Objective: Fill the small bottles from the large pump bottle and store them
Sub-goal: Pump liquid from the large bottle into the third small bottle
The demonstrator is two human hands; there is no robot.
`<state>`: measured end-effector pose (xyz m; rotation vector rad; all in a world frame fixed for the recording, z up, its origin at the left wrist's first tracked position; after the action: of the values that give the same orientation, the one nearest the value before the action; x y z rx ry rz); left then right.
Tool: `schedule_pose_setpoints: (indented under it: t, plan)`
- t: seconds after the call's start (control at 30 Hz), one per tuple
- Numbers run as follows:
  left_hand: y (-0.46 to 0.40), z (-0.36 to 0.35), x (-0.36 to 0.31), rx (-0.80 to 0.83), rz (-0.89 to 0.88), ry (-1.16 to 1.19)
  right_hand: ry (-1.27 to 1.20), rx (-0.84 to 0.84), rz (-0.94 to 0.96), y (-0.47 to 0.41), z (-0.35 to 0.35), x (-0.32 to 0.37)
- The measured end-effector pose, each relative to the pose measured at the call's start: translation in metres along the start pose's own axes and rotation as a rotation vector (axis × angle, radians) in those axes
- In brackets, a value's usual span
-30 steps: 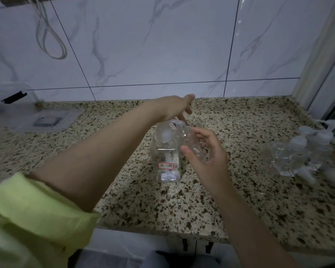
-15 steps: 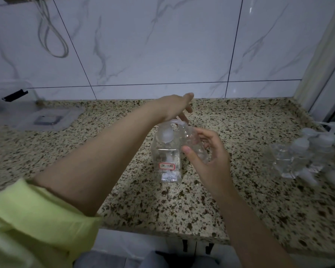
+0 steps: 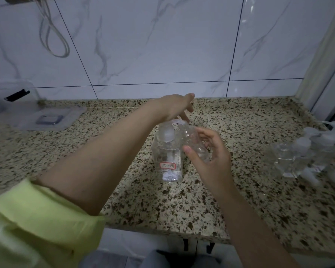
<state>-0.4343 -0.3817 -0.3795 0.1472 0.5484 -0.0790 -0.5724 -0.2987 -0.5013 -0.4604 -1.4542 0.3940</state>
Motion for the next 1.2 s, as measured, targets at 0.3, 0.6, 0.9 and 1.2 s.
schedule_pose_setpoints:
  t: [0.3,0.6,0.9,1.2]
  plan:
    - [0.0033,-0.0002,-0.0013,0.004,0.022,-0.007,0.018,-0.011,0.02,0.0006,0.0012,0.001]
    - [0.0053,0.0008,-0.0016,0.003,0.009,0.018,0.016,-0.007,0.01,0.0007,-0.0001,0.0016]
    - [0.0084,0.0003,-0.0041,0.007,0.015,0.01,-0.002,-0.002,0.005,0.001,0.0005,0.0018]
    - [0.0063,0.0002,-0.0043,0.011,0.033,-0.012,-0.005,-0.001,0.025,0.0007,0.0019,-0.0017]
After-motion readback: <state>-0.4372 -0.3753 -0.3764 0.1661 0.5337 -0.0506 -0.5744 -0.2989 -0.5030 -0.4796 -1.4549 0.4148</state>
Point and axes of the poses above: each hand's wrist, its own y-axis away from the middle knuckle, its own z-axis out of the back of the hand, x = y × z, the point moved 1 cm from there along -y, towards the middle knuckle, and after that the axes turned 4 degrees about -x, right-handed, at the moved point
